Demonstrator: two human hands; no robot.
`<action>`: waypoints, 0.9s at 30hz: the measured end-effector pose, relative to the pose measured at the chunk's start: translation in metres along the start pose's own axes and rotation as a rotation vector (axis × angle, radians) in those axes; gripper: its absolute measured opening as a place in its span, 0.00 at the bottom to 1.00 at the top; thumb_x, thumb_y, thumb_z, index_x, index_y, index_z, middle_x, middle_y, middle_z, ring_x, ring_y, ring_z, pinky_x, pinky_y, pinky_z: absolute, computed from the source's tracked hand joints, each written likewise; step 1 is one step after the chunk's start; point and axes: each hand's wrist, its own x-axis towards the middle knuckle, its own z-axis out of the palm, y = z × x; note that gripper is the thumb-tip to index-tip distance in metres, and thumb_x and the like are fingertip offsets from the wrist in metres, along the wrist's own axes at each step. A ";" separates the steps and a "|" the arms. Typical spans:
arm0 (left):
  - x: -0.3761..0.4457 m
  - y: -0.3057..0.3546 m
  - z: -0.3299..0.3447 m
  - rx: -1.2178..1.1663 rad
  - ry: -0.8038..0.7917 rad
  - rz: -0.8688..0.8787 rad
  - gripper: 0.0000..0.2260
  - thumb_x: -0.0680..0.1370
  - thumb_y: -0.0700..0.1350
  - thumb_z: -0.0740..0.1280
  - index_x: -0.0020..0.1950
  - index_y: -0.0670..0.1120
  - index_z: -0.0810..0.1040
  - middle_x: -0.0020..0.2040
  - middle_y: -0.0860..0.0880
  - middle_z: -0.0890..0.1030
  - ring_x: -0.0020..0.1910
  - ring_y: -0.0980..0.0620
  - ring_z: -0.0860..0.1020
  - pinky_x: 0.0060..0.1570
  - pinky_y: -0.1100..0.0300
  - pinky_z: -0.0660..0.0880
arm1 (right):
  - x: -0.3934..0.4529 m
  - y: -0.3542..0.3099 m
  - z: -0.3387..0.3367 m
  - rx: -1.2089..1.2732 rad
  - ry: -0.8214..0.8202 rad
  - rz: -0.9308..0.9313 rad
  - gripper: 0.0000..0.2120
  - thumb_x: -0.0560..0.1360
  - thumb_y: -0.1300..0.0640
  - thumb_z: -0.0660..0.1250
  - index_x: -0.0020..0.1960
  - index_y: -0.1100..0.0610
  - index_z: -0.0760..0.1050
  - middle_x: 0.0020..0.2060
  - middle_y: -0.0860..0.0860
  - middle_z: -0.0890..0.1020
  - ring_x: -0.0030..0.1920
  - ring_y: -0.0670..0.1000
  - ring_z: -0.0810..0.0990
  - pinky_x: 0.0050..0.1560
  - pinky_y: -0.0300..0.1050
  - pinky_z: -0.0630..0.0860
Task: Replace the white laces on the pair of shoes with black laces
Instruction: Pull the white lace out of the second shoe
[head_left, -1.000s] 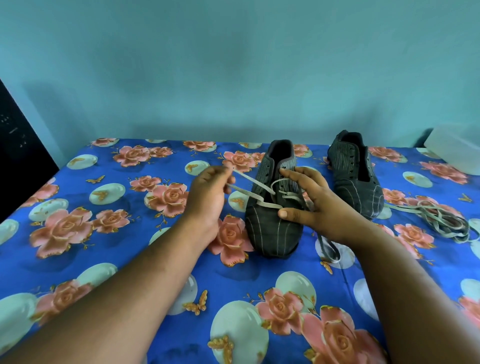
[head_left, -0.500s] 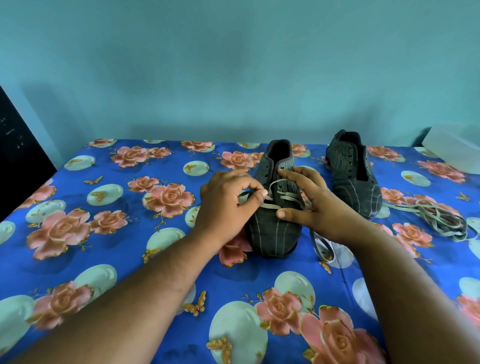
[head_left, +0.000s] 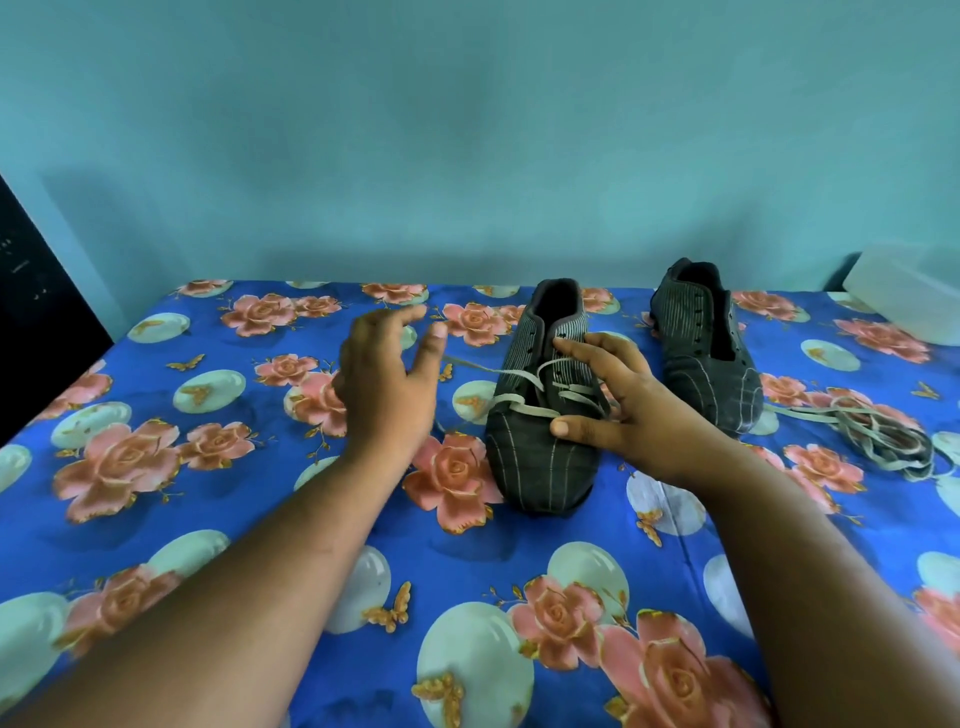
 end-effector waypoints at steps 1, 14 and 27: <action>-0.004 0.008 0.001 0.008 -0.037 0.094 0.19 0.79 0.62 0.63 0.62 0.53 0.80 0.61 0.53 0.79 0.61 0.49 0.77 0.61 0.47 0.73 | 0.000 0.000 0.000 -0.005 0.000 -0.002 0.43 0.66 0.34 0.73 0.78 0.37 0.61 0.76 0.40 0.57 0.73 0.41 0.62 0.74 0.42 0.64; 0.003 0.006 -0.001 -0.110 0.032 0.007 0.20 0.78 0.60 0.60 0.50 0.45 0.81 0.52 0.48 0.79 0.52 0.46 0.78 0.54 0.43 0.75 | -0.002 -0.004 -0.001 -0.003 -0.003 0.001 0.43 0.67 0.35 0.72 0.78 0.37 0.60 0.76 0.39 0.56 0.71 0.41 0.63 0.75 0.49 0.67; -0.030 0.031 0.014 0.061 -0.267 0.259 0.14 0.75 0.63 0.64 0.46 0.56 0.82 0.55 0.57 0.81 0.62 0.51 0.76 0.59 0.42 0.70 | -0.001 -0.002 0.000 -0.002 0.001 -0.021 0.43 0.67 0.34 0.72 0.78 0.38 0.61 0.75 0.41 0.57 0.72 0.42 0.64 0.74 0.47 0.68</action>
